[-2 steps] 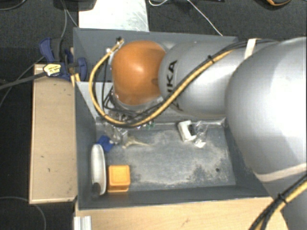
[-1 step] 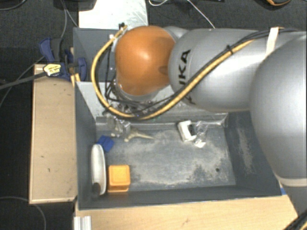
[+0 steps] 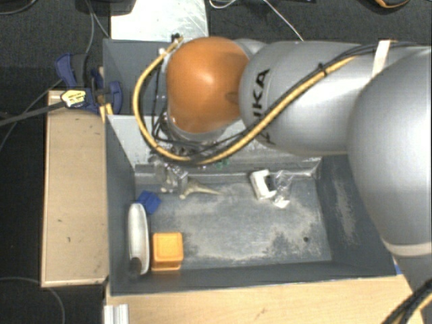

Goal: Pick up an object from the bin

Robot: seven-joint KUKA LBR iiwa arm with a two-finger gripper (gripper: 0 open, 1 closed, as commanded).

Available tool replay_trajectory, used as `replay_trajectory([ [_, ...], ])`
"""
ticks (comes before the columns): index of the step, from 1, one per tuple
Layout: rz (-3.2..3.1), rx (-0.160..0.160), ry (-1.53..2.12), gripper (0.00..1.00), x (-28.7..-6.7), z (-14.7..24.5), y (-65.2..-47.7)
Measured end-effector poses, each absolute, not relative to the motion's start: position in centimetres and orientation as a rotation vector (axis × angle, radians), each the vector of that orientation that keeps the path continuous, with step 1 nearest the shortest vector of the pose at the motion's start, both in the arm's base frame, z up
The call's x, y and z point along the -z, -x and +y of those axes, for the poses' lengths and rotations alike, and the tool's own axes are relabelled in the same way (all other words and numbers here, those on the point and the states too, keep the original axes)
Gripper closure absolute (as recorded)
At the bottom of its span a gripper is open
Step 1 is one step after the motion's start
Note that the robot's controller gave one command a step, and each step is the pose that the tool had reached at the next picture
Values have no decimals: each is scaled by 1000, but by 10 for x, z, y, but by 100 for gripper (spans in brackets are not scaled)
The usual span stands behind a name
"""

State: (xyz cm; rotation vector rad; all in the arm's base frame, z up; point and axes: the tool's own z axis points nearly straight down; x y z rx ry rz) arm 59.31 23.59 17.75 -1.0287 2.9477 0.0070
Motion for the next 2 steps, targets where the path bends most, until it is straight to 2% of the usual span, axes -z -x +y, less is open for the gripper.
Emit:
replay_trajectory([
  [1,2781,0,1393,100,-167,237,-592],
  [2,2661,-2,1630,100,-170,246,-559],
])
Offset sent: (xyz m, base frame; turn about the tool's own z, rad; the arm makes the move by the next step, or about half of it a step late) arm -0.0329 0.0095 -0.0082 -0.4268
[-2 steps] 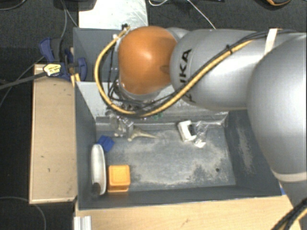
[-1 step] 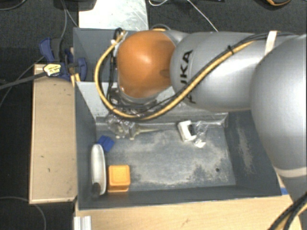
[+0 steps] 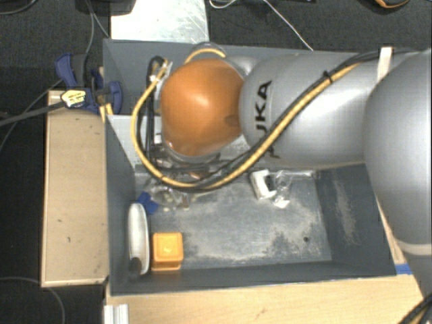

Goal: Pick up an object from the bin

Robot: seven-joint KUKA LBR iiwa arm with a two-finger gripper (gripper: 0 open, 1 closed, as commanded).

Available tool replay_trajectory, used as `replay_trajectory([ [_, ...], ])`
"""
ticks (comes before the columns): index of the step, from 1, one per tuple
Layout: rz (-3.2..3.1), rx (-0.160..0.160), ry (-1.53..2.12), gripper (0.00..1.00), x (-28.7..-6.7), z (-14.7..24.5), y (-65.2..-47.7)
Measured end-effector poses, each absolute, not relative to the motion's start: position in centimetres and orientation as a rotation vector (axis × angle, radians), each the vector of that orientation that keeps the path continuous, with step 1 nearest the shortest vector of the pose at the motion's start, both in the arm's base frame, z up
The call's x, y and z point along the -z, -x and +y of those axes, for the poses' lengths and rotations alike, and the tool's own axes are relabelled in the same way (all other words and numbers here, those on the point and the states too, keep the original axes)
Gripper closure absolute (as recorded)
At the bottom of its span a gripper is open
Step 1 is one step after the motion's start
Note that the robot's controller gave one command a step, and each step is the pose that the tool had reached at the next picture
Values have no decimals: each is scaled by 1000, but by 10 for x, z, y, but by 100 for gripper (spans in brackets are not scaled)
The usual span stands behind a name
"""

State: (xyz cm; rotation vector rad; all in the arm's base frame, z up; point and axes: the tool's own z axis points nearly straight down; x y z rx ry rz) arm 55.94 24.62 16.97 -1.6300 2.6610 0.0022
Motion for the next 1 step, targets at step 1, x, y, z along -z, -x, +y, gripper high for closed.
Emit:
replay_trajectory([
  [1,2546,5,1784,100,-201,249,-572],
])
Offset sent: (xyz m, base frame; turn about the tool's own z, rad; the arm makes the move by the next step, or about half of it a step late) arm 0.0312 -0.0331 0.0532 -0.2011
